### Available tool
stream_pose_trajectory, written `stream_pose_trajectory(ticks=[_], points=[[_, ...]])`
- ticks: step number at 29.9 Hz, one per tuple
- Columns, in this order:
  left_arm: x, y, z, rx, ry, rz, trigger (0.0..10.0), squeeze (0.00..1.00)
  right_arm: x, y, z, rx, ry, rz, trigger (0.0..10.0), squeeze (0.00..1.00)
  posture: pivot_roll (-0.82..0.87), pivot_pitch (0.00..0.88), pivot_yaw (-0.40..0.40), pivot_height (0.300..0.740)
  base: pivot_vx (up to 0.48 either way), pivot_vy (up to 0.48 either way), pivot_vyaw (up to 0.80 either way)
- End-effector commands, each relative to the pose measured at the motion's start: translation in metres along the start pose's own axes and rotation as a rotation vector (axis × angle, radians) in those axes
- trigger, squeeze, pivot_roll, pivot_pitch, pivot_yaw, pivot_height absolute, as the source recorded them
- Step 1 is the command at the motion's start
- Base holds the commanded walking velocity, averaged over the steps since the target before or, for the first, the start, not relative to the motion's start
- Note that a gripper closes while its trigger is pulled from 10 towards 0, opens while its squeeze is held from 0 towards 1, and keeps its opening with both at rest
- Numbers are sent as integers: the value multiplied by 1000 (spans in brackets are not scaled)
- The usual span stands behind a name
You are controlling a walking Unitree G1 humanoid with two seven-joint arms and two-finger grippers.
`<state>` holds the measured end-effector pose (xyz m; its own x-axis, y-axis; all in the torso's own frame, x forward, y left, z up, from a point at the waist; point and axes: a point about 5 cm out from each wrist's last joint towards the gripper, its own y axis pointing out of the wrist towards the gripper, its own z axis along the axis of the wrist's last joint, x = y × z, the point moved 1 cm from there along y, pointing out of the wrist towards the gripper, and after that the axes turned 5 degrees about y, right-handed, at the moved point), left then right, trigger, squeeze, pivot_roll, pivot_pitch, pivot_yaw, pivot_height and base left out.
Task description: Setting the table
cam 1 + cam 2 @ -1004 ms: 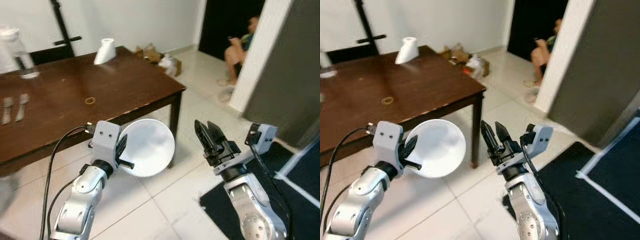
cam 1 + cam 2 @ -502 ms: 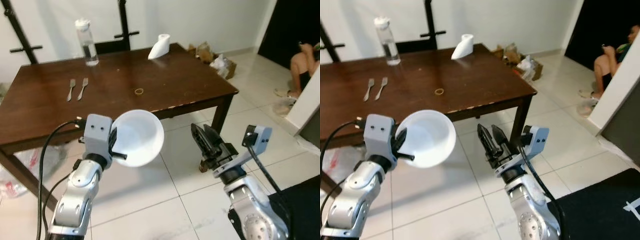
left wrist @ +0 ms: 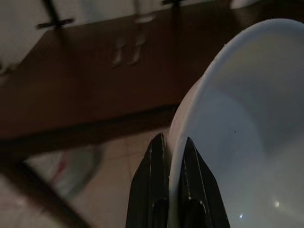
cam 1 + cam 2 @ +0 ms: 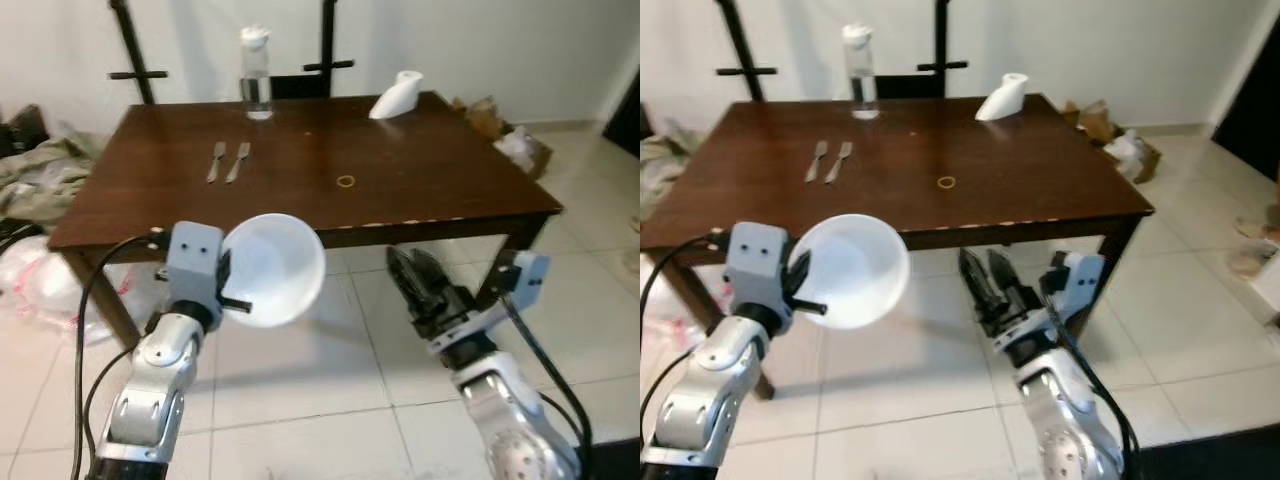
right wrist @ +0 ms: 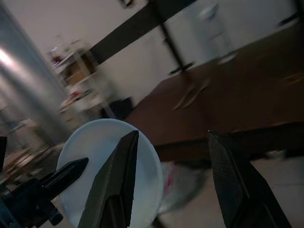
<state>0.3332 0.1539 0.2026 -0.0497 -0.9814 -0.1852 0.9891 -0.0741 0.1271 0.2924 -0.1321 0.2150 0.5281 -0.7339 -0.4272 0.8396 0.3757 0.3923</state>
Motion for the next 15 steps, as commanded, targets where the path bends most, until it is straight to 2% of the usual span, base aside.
stream_pose_trajectory(ticks=[1, 12, 14, 15], points=[[1, 0, -3, -13, 9, 3, 10000, 0, 1, -3, -1, -4, 2, -5, 10000, 0, 66, 84, 73, 740, 0, 0, 763], [2, 2, -3, -13, 9, 4, 10000, 0, 3, -2, -1, -4, -2, -10, 10000, 0, 66, 77, 74, 740, 0, 0, 759], [2, 2, -2, -9, 8, 3, 10000, 0, 4, -2, -1, -5, -14, -22, 10000, 0, 65, 76, 75, 740, 0, 0, 750], [3, 4, -2, -2, 20, 2, 10000, 0, 12, -1, -1, -5, -46, -87, 10000, 0, 67, 77, 75, 740, 480, 0, 0]])
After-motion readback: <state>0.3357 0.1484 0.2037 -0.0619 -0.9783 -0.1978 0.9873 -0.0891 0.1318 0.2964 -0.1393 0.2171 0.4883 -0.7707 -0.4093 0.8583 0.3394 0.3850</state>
